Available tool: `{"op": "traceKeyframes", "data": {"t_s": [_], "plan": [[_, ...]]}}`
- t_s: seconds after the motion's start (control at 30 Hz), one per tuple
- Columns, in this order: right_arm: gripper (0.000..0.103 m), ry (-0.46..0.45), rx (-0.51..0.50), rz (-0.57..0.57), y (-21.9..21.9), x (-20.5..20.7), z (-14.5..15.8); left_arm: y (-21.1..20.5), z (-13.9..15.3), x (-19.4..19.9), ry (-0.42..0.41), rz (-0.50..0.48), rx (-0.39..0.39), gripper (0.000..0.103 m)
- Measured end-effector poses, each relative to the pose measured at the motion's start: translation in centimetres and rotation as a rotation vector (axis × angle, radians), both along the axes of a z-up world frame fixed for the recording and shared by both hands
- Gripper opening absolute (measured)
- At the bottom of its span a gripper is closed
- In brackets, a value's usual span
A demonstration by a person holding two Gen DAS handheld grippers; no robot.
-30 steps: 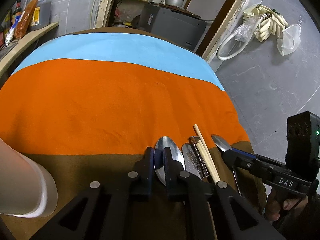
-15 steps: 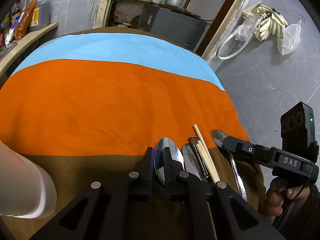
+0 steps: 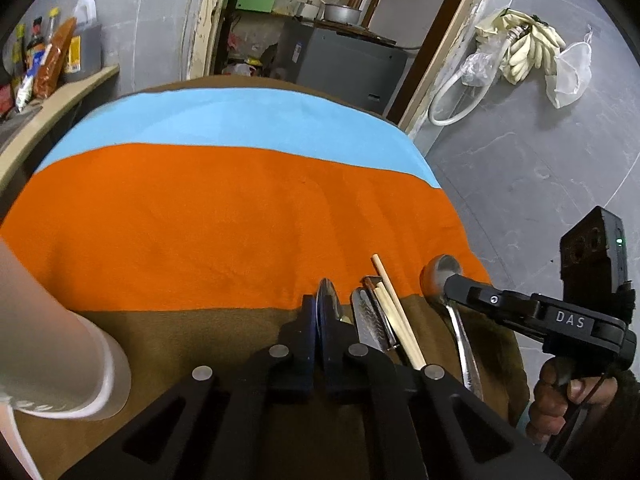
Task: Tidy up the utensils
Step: 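Lift both held utensils and carry them over the white caddy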
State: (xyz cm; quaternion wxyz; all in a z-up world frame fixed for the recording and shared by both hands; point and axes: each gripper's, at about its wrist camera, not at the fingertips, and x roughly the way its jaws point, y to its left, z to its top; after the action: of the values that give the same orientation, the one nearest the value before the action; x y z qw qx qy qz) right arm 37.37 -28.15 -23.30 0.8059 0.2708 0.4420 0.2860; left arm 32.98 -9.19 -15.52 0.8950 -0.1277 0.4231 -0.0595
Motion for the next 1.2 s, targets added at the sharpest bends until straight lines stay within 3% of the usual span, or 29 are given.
{"op": "traceKeyframes", "data": {"t_s": [0.23, 0.7, 0.97, 1.2], "plan": [[0.002, -0.127, -0.046, -0.023, -0.2, -1.7, 3.1, 0.2, 2.3, -2.3, -0.091, 0.049, 0.025, 0.002], [0.002, -0.423, -0.052, -0.047, 2.0, -4.8, 13.3, 2.2, 9.7, -6.3, -0.325, 0.122, 0.085, 0.002], [0.002, -0.554, -0.011, -0.057, 6.1, -6.4, 19.2, 6.9, 15.7, -8.6, -0.447, 0.160, 0.126, 0.002], [0.002, -0.643, 0.020, -0.046, 11.4, -7.7, 22.6, 11.7, 19.3, -11.0, -0.533, 0.184, 0.203, 0.002]]}}
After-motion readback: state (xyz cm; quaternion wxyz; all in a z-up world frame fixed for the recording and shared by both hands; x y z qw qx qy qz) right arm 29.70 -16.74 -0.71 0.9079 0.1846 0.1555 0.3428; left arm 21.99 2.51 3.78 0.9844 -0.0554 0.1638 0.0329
